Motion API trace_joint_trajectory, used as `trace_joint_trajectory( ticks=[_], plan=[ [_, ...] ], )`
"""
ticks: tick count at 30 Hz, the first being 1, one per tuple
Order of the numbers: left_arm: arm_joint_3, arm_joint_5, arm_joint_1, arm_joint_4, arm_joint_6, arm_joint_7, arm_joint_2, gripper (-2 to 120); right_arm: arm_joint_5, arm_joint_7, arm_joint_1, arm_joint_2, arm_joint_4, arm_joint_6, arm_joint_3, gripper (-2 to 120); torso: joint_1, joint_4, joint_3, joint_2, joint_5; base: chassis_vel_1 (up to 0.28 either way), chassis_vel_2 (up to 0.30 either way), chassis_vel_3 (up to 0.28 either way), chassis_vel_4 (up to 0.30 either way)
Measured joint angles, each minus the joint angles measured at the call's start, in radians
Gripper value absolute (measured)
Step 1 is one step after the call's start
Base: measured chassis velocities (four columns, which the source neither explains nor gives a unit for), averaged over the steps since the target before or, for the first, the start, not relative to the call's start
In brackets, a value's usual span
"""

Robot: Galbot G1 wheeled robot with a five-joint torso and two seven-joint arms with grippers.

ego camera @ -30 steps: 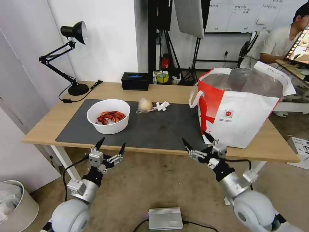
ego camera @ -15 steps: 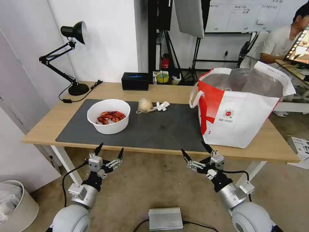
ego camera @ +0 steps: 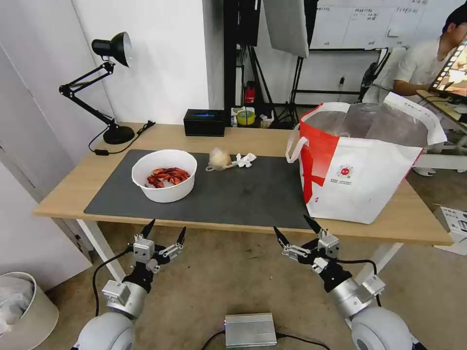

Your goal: Pick up the trash from the table and place it into the takeout bag.

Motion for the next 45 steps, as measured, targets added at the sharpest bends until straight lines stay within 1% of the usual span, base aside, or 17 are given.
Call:
trace_joint_trajectory(
  ticks=[9,11,13,15,21,23,24,27,28,31,34,35,38,39,40,44,45],
  plan=[
    [0.013,0.0,-0.011,0.006,0.002,0.001,-0.008,100,0.083,0.037,0.178,-0.014,-0.042,-0.091,-0.073,100,0.0,0.0,0.0,0.0,0.0,0.0,0.0,0.0,0.0],
    [0.013,0.0,-0.011,0.006,0.003,0.001,-0.011,100,0.119,0.054,0.277,-0.013,-0.074,-0.14,-0.123,100,0.0,0.0001,0.0,0.0,0.0,0.0,0.0,0.0,0.0],
    [0.013,0.0,-0.01,0.006,0.003,0.001,-0.011,100,0.124,0.056,0.289,-0.013,-0.077,-0.146,-0.129,100,0.0,0.0001,0.0,0.0,0.0001,0.0,0.0,0.0,0.0],
    [0.01,0.0,-0.008,0.009,0.003,0.001,-0.015,100,0.155,0.075,0.385,-0.005,-0.109,-0.18,-0.175,100,0.0,0.0001,0.0,0.0,0.0,0.0,0.0,0.0,0.0],
    [0.008,0.0,-0.005,0.01,0.004,0.002,-0.018,100,0.22,0.112,0.562,0.014,-0.176,-0.241,-0.271,100,0.0,0.0004,0.0,0.0,0.0,0.0,0.0,0.0,0.0],
    [0.003,-0.004,-0.005,0.003,0.005,0.003,-0.014,100,0.25,0.156,0.744,0.05,-0.294,-0.303,-0.392,100,0.0,0.0002,0.0,0.0,0.0001,0.0,0.0,0.0,0.0],
    [0.003,-0.004,-0.005,0.003,0.005,0.003,-0.014,100,0.25,0.156,0.744,0.05,-0.294,-0.303,-0.392,100,0.0,0.0002,0.0,0.0,0.0001,0.0,0.0,0.0,0.0],
    [-0.004,-0.008,-0.005,-0.005,0.007,0.003,-0.006,100,0.252,0.254,0.914,0.105,-0.407,-0.413,-0.476,100,0.0,0.0001,0.0,0.0,-0.0002,0.0,0.0,0.0,0.0],
    [-0.004,-0.008,-0.005,-0.005,0.007,0.003,-0.006,100,0.252,0.254,0.914,0.105,-0.407,-0.413,-0.476,100,0.0,0.0001,0.0,0.0,-0.0002,0.0,0.0,0.0,0.0],
    [-0.005,-0.009,-0.006,-0.002,0.007,0.004,-0.008,100,0.252,0.359,1.034,0.169,-0.501,-0.485,-0.529,100,0.0,0.0002,0.0,0.0,-0.0002,0.0,0.0,0.0,0.0],
    [-0.003,-0.009,-0.007,0.0,0.007,0.003,-0.01,100,0.252,0.397,1.066,0.195,-0.535,-0.507,-0.541,100,0.0,0.0002,0.0,0.0,0.0,0.0,0.0,0.0,0.0],
    [0.002,-0.009,-0.008,0.003,0.007,0.004,-0.014,100,0.257,0.469,1.115,0.246,-0.593,-0.539,-0.558,100,0.0,0.0002,0.0,0.0,-0.0003,0.0,0.0,0.0,0.0],
    [0.005,-0.009,-0.009,0.005,0.007,0.004,-0.015,100,0.264,0.505,1.134,0.273,-0.625,-0.55,-0.565,100,0.0,0.0001,0.0,0.0,-0.0001,0.0,0.0,0.0,0.0],
    [0.006,-0.009,-0.01,0.009,0.007,0.004,-0.016,100,0.282,0.558,1.16,0.319,-0.671,-0.563,-0.571,100,0.0,-0.0001,0.0,0.0,-0.0002,0.0,0.0,0.0,0.0],
    [0.006,-0.009,-0.01,0.009,0.007,0.004,-0.016,100,0.282,0.558,1.16,0.319,-0.671,-0.563,-0.571,100,0.0,-0.0001,0.0,0.0,-0.0002,0.0,0.0,0.0,0.0],
    [0.007,-0.004,-0.01,0.014,0.007,0.005,-0.011,100,0.404,0.695,1.214,0.423,-0.764,-0.603,-0.553,100,0.0,0.0002,0.0,0.0,-0.0002,0.0,0.0,0.0,0.0],
    [0.007,-0.004,-0.01,0.014,0.007,0.005,-0.011,100,0.404,0.695,1.214,0.423,-0.764,-0.603,-0.553,100,0.0,0.0002,0.0,0.0,-0.0002,0.0,0.0,0.0,0.0]
  ],
)
